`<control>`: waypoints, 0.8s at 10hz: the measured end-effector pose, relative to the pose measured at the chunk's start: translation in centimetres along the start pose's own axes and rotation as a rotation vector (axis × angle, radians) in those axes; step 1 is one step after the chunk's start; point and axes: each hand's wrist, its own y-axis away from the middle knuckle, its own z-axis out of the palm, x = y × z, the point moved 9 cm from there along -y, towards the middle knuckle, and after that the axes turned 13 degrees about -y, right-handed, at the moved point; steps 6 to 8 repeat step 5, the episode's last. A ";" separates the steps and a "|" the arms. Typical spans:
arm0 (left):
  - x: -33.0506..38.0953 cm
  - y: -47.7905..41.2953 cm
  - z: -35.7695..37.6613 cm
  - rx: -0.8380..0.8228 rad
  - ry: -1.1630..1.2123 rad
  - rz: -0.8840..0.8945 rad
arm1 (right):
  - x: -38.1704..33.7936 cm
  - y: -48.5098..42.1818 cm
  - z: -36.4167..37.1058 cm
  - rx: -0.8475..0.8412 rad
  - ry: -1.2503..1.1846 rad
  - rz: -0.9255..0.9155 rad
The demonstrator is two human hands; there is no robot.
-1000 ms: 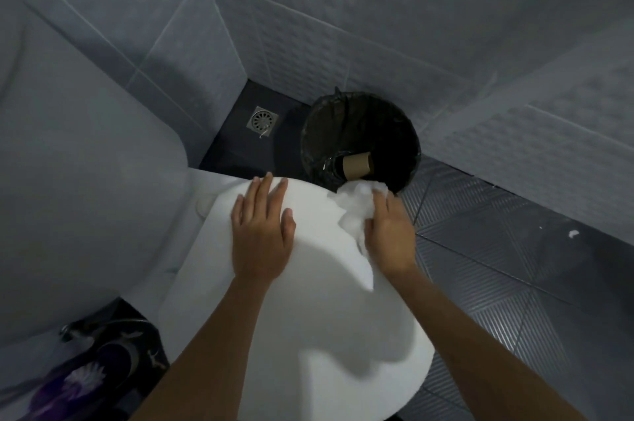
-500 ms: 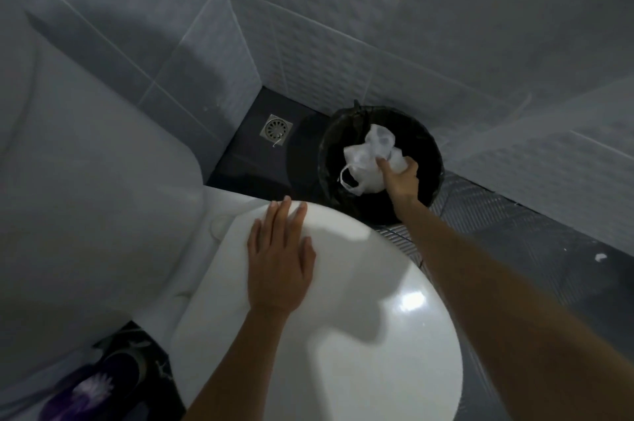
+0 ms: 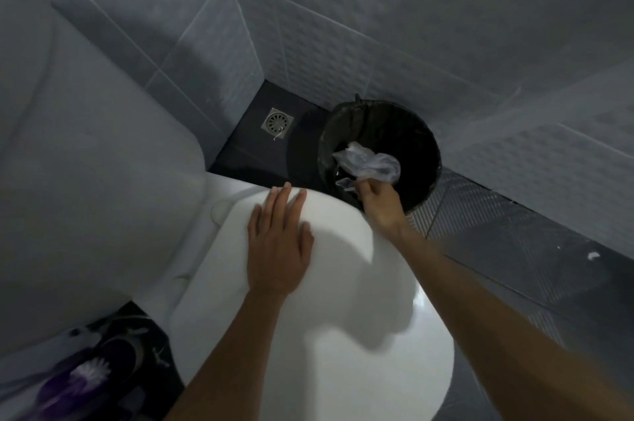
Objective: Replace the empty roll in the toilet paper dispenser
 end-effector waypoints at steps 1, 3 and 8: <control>0.1 0.0 -0.1 -0.008 -0.003 0.004 | -1.3 2.4 -0.1 0.012 0.094 -0.119; 0.3 0.3 -0.3 -0.018 -0.011 0.029 | -1.1 7.1 -0.3 -0.048 0.399 -0.189; 1.1 -0.9 -2.6 -0.404 0.080 0.011 | -3.3 11.0 -2.3 -0.200 0.449 -0.147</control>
